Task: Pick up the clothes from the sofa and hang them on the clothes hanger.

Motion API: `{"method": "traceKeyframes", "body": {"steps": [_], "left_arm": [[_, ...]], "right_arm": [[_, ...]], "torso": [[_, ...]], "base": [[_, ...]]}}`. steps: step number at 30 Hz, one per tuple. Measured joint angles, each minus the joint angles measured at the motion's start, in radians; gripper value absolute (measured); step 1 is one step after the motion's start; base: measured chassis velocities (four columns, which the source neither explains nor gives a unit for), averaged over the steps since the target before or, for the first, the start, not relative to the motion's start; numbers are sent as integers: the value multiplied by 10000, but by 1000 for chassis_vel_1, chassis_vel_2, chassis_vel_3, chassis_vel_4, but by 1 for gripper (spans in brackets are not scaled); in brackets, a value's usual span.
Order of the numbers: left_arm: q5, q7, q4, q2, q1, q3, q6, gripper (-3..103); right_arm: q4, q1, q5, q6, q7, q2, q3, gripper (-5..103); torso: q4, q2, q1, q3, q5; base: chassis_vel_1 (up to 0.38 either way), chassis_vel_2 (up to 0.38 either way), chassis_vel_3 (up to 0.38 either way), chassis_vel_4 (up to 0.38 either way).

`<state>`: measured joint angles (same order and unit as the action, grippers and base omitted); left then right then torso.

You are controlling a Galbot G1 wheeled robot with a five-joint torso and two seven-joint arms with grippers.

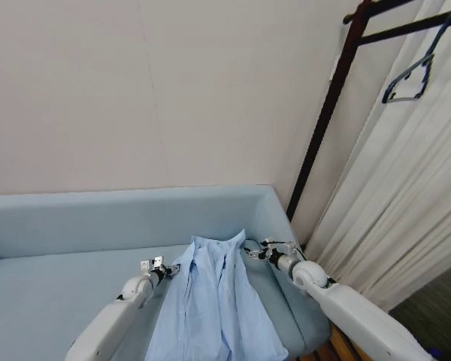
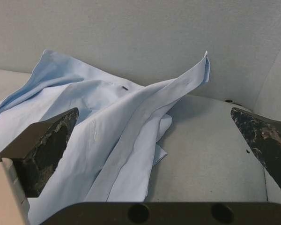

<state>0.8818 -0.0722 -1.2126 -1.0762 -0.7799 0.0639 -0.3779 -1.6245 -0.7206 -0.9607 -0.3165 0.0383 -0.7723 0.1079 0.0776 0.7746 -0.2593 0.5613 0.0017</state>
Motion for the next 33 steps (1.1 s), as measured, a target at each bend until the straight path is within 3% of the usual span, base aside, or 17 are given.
{"method": "traceKeyframes", "body": {"steps": [3,7,9,12,14,18,20,23,33], "left_arm": [[-78,-3,75,-10,25,-35,81,84],[-103,-23,6,127,-13,-52,138,62],[-103,-24,-32,163,-34,-49,139,62],[-105,-29,-157,231,-98,-32,140,45],[-108,-30,-193,234,-118,-29,140,45],[-128,-46,-274,174,-167,-22,123,24],[-153,-47,-288,156,-177,-22,120,24],[-183,-62,-417,133,-225,-24,103,7],[-191,-394,-1033,521,-306,212,82,0]], "right_arm": [[11,10,0,-4,0,6,4,100],[12,-33,16,-6,1,3,4,100],[12,-43,22,-6,0,-8,5,100],[13,-56,57,-6,0,-59,6,100],[13,-55,67,-6,-1,-75,16,100],[6,-28,77,-16,-8,-84,41,100],[-3,-26,77,-19,-12,-66,41,100],[-10,-42,77,-22,-19,10,0,100],[-218,-317,65,-19,-76,227,-403,100]], "torso": [[0,0,0,0,0],[2,-1,-1,1,-2],[3,0,0,1,-1],[4,0,-1,1,-3],[3,-1,-1,1,-3],[4,-1,-2,1,-4],[4,0,-2,1,-5],[5,-1,-3,1,-6],[3,0,-2,1,-6]], "base": [[0,0,0,0],[0,0,0,0],[0,0,0,0],[0,0,0,0],[0,0,0,0],[0,0,0,0],[0,0,0,0],[0,0,0,0],[0,0,0,0]]}}
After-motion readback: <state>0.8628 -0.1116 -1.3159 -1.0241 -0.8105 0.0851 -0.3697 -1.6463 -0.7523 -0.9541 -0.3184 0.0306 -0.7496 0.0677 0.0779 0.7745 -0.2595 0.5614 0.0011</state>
